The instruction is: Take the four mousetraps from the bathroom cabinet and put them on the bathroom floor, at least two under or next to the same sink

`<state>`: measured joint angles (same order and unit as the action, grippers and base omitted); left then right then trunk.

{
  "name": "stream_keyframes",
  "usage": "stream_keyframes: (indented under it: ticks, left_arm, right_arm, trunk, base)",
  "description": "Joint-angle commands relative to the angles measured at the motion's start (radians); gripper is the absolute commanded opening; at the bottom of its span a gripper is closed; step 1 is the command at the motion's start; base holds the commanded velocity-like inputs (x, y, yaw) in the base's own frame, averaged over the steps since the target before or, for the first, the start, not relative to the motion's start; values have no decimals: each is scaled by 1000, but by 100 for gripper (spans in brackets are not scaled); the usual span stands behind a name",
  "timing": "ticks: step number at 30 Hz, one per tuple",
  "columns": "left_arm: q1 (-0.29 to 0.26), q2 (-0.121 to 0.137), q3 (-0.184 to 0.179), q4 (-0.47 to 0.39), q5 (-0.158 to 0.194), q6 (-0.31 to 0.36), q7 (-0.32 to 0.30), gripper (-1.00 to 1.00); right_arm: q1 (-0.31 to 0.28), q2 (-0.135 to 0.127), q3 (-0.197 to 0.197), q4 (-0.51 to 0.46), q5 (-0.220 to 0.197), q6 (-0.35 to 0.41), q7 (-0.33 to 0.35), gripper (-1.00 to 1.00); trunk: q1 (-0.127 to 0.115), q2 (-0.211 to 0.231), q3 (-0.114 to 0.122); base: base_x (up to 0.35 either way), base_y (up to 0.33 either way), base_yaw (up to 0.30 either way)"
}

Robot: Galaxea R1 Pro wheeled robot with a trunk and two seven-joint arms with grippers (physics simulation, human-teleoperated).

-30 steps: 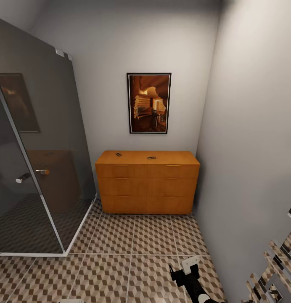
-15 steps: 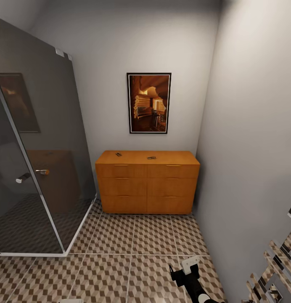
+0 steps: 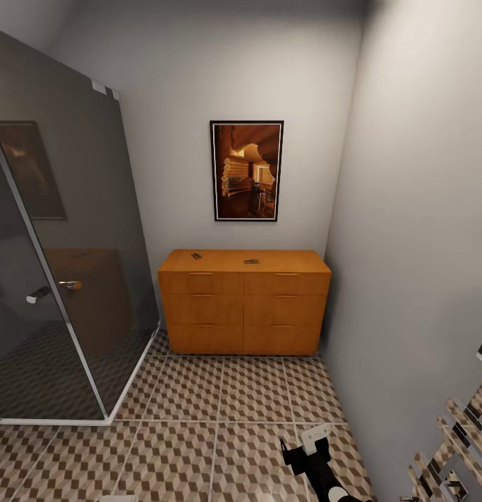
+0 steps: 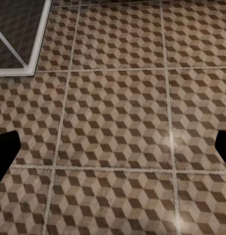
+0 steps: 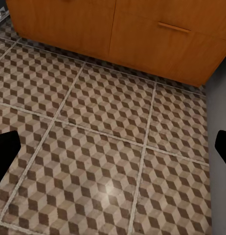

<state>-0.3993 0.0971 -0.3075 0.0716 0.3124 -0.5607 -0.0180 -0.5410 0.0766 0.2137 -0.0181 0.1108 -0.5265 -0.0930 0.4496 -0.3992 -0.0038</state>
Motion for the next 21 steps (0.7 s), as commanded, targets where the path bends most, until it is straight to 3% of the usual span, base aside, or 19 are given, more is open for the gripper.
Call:
stream_keyframes:
  ticks: [1,21]
  left_arm:
    - [-1,0,-8,4,8,-5,-2,100]
    - [-1,0,-8,4,8,-5,-2,100]
  right_arm:
    - [0,0,3,1,10,-1,-10,100]
    - [0,8,3,1,10,-1,-8,100]
  trunk:
    - [0,-1,0]
    - [0,-1,0]
  base:
    - [0,0,0]
    - [0,0,0]
